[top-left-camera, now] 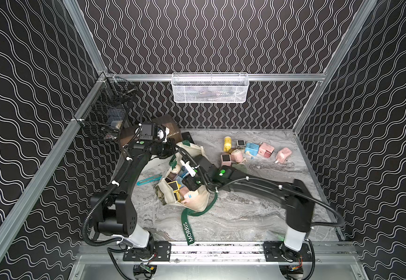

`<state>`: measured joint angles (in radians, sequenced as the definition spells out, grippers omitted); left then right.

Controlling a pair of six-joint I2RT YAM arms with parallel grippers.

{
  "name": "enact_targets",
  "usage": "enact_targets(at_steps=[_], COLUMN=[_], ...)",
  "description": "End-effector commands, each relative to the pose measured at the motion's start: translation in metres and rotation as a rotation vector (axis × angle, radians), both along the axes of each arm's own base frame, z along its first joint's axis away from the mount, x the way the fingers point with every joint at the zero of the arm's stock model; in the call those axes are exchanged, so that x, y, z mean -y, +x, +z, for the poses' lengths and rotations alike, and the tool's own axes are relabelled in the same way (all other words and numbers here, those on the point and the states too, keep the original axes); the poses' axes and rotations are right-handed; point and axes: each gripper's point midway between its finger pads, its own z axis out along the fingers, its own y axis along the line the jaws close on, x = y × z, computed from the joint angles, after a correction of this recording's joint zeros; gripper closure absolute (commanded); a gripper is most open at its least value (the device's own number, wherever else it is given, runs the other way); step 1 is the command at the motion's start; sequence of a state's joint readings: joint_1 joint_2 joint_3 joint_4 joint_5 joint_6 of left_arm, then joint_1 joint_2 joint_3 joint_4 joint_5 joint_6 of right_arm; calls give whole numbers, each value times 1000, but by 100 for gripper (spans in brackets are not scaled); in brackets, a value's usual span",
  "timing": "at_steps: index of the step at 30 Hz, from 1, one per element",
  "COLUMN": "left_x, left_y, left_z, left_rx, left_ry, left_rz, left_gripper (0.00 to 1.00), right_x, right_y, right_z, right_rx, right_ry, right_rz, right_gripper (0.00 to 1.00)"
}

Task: Take out the pencil sharpeners from the tote bags
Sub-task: Pick up the pencil sharpener from the canvas bag, then place the pencil sharpener at the center of the board.

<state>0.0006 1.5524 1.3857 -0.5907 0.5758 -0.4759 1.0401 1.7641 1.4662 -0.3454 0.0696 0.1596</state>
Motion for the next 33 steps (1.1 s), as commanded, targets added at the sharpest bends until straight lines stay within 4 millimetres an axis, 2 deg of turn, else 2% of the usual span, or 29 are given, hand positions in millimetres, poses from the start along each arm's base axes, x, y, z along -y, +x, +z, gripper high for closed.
enact_targets(at_steps=[1, 6, 10, 13, 15, 17, 18, 20, 24, 28, 33], left_x=[3, 2, 3, 4, 4, 4, 4, 5, 6, 6, 6], left_y=[2, 2, 1, 1, 0, 0, 0, 1, 0, 0, 0], left_z=[13, 12, 13, 14, 14, 15, 15, 16, 17, 16, 16], left_rx=[47, 49, 50, 51, 51, 55, 55, 55, 55, 52, 54], left_ry=[-17, -12, -13, -15, -17, -19, -21, -25, -29, -29, -28], left_rz=[-11, -10, -11, -13, -15, -15, -17, -20, -20, -20, -20], left_gripper=[100, 100, 100, 100, 100, 100, 100, 100, 100, 100, 100], right_x=[8, 44, 88, 139, 189, 238, 261, 299, 359, 382, 381], right_y=[-9, -21, -18, 7, 35, 60, 69, 85, 110, 132, 156], right_z=[30, 65, 100, 117, 115, 106, 86, 64, 17, -36, -77], right_rx=[39, 78, 137, 158, 143, 128, 96, 58, -9, -141, -231], right_ry=[85, 145, 231, 270, 290, 285, 256, 222, 192, 155, 121], right_rz=[26, -29, -121, -299, -485, -675, -756, -892, -1079, -1126, -1125], right_gripper=[58, 58, 58, 58, 57, 58, 57, 57, 57, 58, 58])
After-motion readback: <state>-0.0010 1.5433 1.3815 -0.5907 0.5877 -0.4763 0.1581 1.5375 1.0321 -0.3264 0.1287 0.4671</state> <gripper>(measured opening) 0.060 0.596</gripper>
